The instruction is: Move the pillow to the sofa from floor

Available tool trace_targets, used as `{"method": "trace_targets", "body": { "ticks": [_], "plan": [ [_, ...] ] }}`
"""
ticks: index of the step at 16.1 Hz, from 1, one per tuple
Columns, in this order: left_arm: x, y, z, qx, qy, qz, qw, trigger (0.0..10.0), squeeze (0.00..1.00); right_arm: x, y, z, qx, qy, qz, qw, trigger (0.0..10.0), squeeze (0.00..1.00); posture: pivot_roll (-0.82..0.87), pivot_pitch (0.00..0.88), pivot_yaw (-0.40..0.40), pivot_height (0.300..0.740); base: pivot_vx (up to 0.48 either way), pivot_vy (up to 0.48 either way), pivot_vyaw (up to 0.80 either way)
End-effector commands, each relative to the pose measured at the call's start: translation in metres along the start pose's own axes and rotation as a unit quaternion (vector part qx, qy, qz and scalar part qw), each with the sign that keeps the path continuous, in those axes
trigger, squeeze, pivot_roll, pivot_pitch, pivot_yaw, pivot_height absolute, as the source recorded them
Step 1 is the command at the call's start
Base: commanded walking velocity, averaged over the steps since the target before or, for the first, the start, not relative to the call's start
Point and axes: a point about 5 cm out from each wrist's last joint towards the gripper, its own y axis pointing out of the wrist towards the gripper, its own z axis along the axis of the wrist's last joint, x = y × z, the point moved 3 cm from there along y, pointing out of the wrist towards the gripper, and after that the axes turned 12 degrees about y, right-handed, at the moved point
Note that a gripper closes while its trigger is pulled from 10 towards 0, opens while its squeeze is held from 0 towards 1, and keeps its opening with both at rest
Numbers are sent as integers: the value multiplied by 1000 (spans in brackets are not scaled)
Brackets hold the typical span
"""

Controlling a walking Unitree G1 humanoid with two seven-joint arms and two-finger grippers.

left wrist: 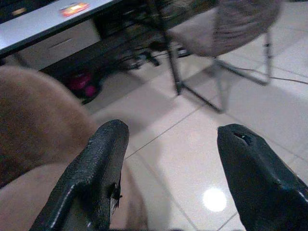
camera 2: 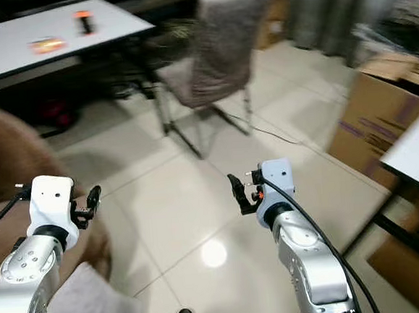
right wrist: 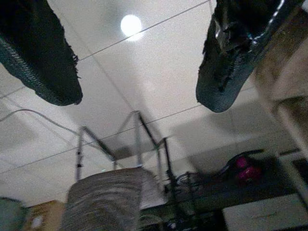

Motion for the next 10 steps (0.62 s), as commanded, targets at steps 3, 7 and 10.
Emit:
{"method": "trace_targets", "body": {
  "ticks": [3,7,10],
  "plan": [
    [-11,4,2,3,24,21,999,10000,0,-7,9,10,24,-25,-1,999,10000,1000,-65,0,35,740,0,0,800],
    [-9,1,7,21,38,14,999,10000,0,-1,12,13,32,-24,-14,999,10000,1000,-46,0,15,740,0,0,800],
    [-9,0,6,23,31,21,999,10000,0,-5,15,16,41,-32,-2,999,10000,1000,-43,0,3,740,0,-447,800]
  ]
}}
